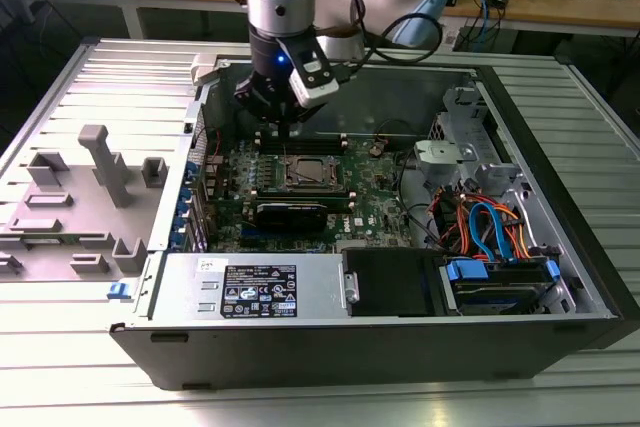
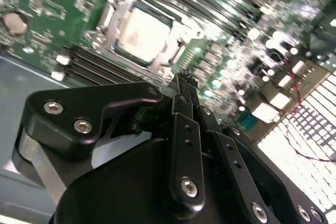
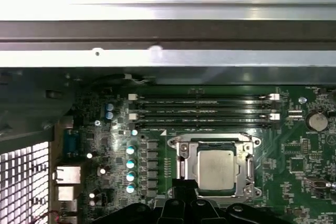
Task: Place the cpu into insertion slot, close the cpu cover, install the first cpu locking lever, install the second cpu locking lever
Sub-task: 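Install the first cpu locking lever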
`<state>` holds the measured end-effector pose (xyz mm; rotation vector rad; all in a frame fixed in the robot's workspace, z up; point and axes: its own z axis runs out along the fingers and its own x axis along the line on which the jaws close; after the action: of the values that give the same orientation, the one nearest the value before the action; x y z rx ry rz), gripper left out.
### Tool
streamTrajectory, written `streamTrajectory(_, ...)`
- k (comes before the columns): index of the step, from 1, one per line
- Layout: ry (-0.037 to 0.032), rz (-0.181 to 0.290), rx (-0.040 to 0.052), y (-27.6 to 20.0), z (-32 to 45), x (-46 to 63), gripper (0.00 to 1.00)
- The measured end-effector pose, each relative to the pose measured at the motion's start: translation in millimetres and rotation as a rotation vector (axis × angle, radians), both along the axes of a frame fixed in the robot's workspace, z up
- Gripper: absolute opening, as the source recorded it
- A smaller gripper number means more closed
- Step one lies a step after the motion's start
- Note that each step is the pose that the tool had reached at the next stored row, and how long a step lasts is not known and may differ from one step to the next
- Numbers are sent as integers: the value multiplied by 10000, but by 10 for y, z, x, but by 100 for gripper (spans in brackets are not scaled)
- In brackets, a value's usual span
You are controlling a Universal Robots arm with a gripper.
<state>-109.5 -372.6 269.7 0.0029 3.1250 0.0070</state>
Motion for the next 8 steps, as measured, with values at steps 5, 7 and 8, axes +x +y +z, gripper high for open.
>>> streamTrajectory(5, -84, 1, 7, 1, -8, -162, 11)
streamTrajectory(7, -84, 318, 5, 3, -12, -178, 11)
streamTrajectory(8, -84, 461, 5, 3, -13, -178, 11)
